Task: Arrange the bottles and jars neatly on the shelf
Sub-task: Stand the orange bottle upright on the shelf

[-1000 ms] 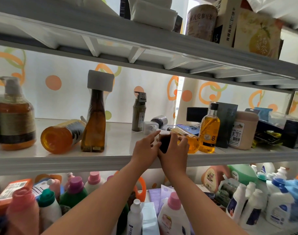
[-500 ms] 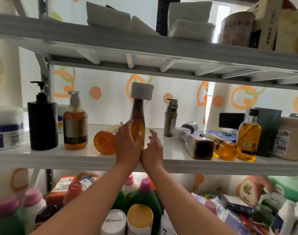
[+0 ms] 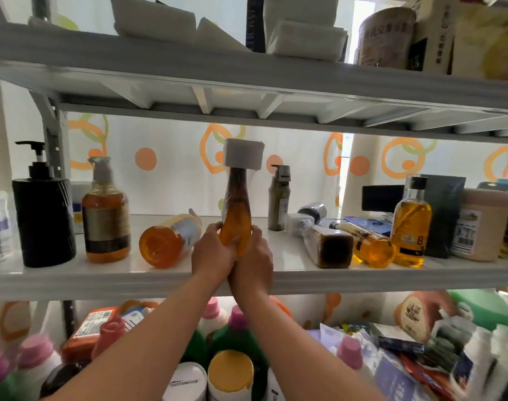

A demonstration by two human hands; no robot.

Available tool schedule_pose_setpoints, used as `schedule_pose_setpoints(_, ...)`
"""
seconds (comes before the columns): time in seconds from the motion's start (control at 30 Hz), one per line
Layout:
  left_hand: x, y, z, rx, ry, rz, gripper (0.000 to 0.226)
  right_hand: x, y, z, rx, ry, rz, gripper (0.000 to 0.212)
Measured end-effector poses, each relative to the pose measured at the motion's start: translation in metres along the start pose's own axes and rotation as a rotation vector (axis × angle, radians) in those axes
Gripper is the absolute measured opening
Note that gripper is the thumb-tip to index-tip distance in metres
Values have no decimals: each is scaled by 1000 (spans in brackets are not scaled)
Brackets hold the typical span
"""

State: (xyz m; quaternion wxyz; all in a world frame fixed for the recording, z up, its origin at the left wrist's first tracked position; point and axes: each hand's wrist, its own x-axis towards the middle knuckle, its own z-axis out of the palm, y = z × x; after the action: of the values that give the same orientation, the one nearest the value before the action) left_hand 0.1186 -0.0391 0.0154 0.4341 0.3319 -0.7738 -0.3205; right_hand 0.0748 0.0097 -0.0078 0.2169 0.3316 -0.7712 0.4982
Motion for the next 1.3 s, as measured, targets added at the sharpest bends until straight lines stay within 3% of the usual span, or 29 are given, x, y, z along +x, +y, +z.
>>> schedule_pose_setpoints(0.33,-10,24,41,-6,-41,75,51,15,38,-25,-71,90,51,37)
schedule_pose_setpoints(0.9,-18,39,78,-27,-84,121,52,15,67,-46,-93,163,42,55)
schedule_pose_setpoints(1.07,-26,29,60,-22,-83,190,44,5,59,-44,-7,256,-41,36)
schedule_pose_setpoints(1.17,-34,20,35,-22,89,242,28,-5,45,-37,117,207,-105,43)
schedule_pose_setpoints(1.3,-28,-6,-16,92,238,289,23,-22,8,-6,228,-101,-127,60)
